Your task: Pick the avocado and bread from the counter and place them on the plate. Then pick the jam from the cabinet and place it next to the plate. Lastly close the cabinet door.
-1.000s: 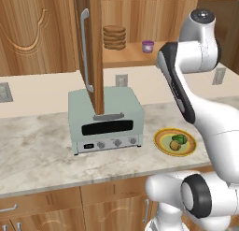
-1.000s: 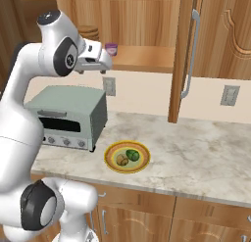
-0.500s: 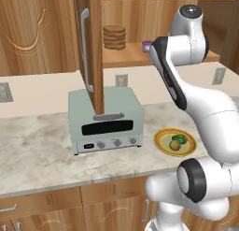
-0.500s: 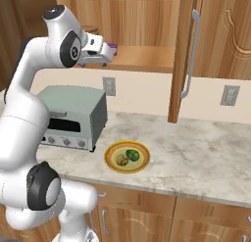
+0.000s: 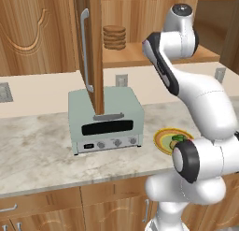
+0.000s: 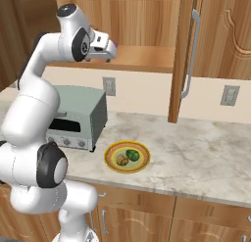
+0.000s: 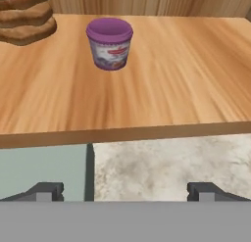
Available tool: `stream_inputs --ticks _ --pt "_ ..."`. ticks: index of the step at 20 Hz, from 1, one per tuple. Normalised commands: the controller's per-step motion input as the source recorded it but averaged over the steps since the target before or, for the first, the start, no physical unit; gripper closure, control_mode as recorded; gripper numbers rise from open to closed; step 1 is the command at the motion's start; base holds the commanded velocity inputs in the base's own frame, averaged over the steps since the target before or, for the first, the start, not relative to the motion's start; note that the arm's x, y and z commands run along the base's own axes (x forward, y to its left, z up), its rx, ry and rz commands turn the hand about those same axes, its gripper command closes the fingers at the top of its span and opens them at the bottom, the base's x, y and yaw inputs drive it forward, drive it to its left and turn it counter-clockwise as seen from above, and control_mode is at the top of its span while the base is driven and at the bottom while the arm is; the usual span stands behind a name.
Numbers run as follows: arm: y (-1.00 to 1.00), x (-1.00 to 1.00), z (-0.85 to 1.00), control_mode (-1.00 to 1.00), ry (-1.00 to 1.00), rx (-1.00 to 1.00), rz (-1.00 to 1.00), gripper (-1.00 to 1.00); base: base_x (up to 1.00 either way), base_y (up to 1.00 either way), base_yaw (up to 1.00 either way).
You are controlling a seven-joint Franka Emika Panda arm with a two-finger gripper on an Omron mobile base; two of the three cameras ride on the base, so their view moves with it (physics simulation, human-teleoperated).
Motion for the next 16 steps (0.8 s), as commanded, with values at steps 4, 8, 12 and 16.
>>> stream_inputs --ticks 4,8,12,16 --pt "0.02 0.47 0.00 -1.00 0.00 0.03 0.00 -1.00 0.00 0.00 0.00" --pt "0.04 0.48 0.00 -1.00 0.00 0.02 0.00 -1.00 0.00 0.00 0.00" --pt "0.01 0.43 0.00 -1.00 0.00 0.00 0.00 -1.00 0.00 0.00 0.00" --pt "0.00 0.29 0.00 -1.00 0.00 0.00 0.00 -1.00 0.00 0.00 0.00"
